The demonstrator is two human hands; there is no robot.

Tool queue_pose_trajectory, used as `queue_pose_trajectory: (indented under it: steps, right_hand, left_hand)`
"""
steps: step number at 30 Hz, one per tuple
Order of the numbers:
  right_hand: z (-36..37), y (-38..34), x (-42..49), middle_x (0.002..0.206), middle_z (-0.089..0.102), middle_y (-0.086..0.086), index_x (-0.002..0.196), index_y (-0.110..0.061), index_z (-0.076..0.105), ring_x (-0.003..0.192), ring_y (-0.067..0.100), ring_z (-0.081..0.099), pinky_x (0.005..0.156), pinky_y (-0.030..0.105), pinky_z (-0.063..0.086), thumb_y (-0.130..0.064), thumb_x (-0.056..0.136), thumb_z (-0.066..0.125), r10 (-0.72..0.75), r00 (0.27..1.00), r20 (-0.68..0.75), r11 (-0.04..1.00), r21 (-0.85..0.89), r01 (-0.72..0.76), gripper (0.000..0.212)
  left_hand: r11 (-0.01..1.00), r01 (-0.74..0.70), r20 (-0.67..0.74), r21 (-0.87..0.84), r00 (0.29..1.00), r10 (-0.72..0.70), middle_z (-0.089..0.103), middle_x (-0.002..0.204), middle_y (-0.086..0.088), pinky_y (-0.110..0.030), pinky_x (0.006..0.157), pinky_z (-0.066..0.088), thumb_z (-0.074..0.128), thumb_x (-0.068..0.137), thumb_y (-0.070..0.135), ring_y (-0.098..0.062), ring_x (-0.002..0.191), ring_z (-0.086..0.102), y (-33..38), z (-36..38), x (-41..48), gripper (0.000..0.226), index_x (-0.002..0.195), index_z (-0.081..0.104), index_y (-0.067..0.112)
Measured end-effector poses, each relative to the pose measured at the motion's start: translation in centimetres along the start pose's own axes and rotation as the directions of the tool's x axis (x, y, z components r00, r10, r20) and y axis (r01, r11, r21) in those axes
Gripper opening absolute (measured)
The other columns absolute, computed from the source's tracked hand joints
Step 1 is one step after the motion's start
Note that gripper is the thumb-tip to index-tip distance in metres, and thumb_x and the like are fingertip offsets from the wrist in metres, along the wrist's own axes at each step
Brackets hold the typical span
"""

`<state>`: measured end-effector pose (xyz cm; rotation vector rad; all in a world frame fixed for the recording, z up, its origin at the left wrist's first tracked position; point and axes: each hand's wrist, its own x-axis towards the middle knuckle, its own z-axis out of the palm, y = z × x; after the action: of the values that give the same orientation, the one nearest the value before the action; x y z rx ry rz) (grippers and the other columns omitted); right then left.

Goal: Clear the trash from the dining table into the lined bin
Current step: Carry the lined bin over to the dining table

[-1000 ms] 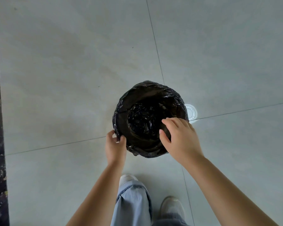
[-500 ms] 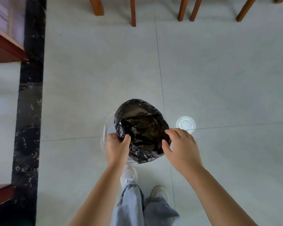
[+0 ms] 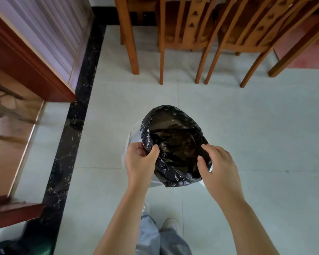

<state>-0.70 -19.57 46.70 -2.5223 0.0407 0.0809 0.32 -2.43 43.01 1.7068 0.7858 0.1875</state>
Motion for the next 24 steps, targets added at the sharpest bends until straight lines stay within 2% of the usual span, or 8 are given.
queue_pose_trajectory:
  steps: [4, 11, 18, 24]
  right_hand:
    - [-4.4, -2.2, -2.3, 0.121, 0.058, 0.005, 0.119, -0.015, 0.053, 0.115, 0.022, 0.046, 0.093, 0.039, 0.043, -0.023, 0.086, 0.053, -0.003, 0.998, -0.066, 1.000, 0.026, 0.004, 0.033]
    - [-9.6, -6.5, -3.6, 0.119, 0.060, 0.008, 0.118, -0.012, 0.054, 0.111, 0.024, 0.049, 0.094, 0.036, 0.040, -0.021, 0.086, 0.054, -0.115, 0.988, -0.102, 0.993, -0.006, 0.115, 0.033]
    - [-11.0, -11.1, -3.4, 0.124, 0.056, 0.003, 0.121, -0.016, 0.052, 0.116, 0.020, 0.046, 0.097, 0.034, 0.037, -0.025, 0.087, 0.051, -0.222, 0.975, 0.011, 0.971, -0.085, 0.222, 0.035]
    - [-10.9, -15.5, -0.7, 0.121, 0.057, 0.002, 0.121, -0.015, 0.051, 0.112, 0.021, 0.049, 0.096, 0.034, 0.039, -0.025, 0.087, 0.051, -0.285, 0.957, 0.048, 0.948, -0.136, 0.289, 0.035]
  left_hand:
    - [0.998, -0.007, -0.018, -0.068, 1.000, 0.006, 0.043, 0.057, 0.006, -0.026, 0.048, 0.032, 0.062, 0.056, 0.033, -0.010, 0.050, 0.037, 4.4, -2.8, -3.0, 0.025, 0.071, 0.049, 0.018]
    - [0.993, 0.006, -0.068, -0.121, 0.998, -0.014, 0.049, 0.067, -0.004, -0.034, 0.055, 0.037, 0.064, 0.056, 0.033, -0.017, 0.059, 0.044, 8.5, -7.2, -6.6, 0.029, 0.076, 0.050, 0.017]
    - [0.988, 0.040, -0.143, -0.148, 0.988, -0.061, 0.052, 0.065, -0.002, -0.032, 0.056, 0.039, 0.068, 0.068, 0.023, -0.017, 0.058, 0.046, 11.1, -11.1, -6.0, 0.019, 0.077, 0.052, 0.016]
    - [0.987, -0.047, -0.212, -0.154, 0.977, 0.014, 0.045, 0.061, 0.000, -0.033, 0.052, 0.036, 0.069, 0.068, 0.018, -0.016, 0.056, 0.041, 12.0, -15.0, -3.0, 0.019, 0.071, 0.050, 0.019]
